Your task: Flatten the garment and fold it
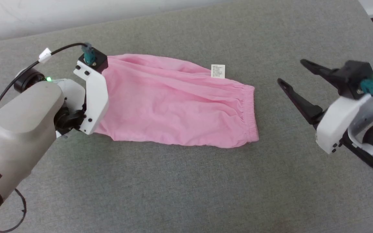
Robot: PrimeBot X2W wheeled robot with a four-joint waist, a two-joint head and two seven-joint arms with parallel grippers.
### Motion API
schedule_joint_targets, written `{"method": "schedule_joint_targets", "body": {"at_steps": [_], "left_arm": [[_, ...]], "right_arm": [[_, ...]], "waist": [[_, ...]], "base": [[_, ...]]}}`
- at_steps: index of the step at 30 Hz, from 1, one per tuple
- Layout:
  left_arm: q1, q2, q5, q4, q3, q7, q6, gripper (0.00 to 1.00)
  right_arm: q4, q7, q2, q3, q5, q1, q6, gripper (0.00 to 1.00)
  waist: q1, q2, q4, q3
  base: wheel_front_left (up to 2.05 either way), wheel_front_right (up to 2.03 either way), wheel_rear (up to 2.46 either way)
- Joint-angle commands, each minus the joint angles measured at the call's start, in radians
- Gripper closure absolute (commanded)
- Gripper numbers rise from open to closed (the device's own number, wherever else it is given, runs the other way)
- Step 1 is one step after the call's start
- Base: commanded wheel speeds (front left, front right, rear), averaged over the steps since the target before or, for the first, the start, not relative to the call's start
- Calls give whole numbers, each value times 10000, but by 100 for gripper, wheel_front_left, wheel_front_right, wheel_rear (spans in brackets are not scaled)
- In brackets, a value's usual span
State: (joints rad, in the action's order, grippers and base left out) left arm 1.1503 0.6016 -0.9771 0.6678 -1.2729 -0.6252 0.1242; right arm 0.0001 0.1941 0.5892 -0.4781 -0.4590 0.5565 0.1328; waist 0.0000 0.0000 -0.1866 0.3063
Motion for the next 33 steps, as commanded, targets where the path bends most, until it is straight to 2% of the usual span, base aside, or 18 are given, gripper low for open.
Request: {"method": "schedule_joint_targets", "body": {"at_steps": [1,6,9,13,17,21,24,28,29,30,31,33], "left_arm": [[-137,-1,-52,-18,-53,97,65,100],[-123,-21,-145,-10,-61,438,65,100],[-104,-57,-158,-9,-65,538,65,100],[-33,-103,-154,5,-68,645,65,100],[141,-209,-123,22,-69,757,65,100],[276,-295,-128,57,-71,891,65,100],[314,-374,-123,86,-71,1005,65,100],[245,-409,-223,167,-72,1223,65,100],[211,-403,-269,188,-72,1274,65,100],[164,-392,-312,213,-72,1340,65,100],[99,-381,-352,238,-72,1406,65,100],[-22,-357,-453,262,-72,1608,65,100]], "right_arm": [[-117,402,175,-285,-344,316,-21,0],[77,2873,484,-1412,-1879,1180,-21,0],[401,4162,265,-1764,-2757,1494,-21,0],[1251,5157,-278,-1984,-2860,1749,-21,0],[2414,5551,-1154,-1839,-3055,1784,-21,0],[3646,5376,-1932,-1750,-2918,1748,-21,0],[4510,5247,-2230,-1975,-2755,1559,-21,0],[5052,4947,-2338,-2318,-2875,1379,-21,0],[5088,4788,-2333,-2332,-2964,1383,-21,7],[5110,4589,-2309,-2329,-3037,1414,-21,78],[5101,4403,-2272,-2354,-3112,1450,-21,100],[4963,4028,-2134,-2427,-3312,1533,-21,100]], "waist": [[0,0,92,-139],[0,0,149,-208],[0,0,188,-172],[0,0,249,-53],[0,0,403,176],[0,0,557,393],[0,0,704,509],[0,0,786,542],[0,0,783,526],[0,0,775,483],[0,0,765,420],[0,0,765,271]], "base": [[0,0,0],[0,0,0],[0,0,0],[0,0,0],[0,0,0],[0,0,0],[0,0,0],[0,0,0],[0,0,0],[0,0,0],[0,0,0],[0,0,0]]}}
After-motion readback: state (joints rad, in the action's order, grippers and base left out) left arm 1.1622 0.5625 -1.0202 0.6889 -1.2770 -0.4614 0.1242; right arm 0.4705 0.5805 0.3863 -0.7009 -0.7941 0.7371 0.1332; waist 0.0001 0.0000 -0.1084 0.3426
